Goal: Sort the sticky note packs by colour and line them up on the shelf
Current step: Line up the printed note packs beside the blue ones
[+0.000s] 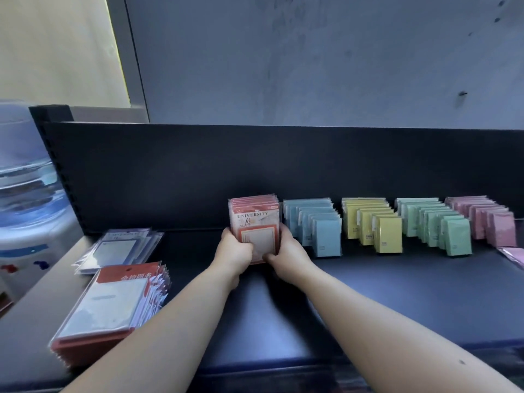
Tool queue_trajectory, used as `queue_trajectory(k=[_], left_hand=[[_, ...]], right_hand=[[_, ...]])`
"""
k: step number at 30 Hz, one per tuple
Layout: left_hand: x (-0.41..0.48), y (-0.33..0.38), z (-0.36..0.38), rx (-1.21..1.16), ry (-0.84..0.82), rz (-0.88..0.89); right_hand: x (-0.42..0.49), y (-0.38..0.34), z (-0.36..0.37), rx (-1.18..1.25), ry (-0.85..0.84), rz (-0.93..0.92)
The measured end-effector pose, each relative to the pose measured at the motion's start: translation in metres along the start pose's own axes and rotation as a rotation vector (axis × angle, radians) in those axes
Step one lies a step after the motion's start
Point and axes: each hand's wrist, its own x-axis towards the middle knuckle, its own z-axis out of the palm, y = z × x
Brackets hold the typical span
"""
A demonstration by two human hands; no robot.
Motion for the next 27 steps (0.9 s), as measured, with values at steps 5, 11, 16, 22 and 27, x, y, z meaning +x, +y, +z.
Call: queue_trajectory(k=[5,11,16,22,27], left_hand=[[0.028,-0.007,0.008,0.053,0.089,0.073],[0.031,-0.002,0.014,0.074,0.068,0.142],[0.027,-0.005,0.015,0.187,0.091,0.126],[0.020,-0.003,0.017,0.239,0.123,0.147],[0.017,-0.005,0.018,0.285,0.133,0.172]], right_hand=[[0.017,0.003,0.014,0.034,0.071,0.013],[0.029,0.008,0.018,0.081,0.136,0.007],[0.030,0.008,0.021,0.082,0.143,-0.002],[0.022,0.006,0.021,0.037,0.159,-0.018],[0.017,0.012,0.022,-0.032,0.144,-0.022]])
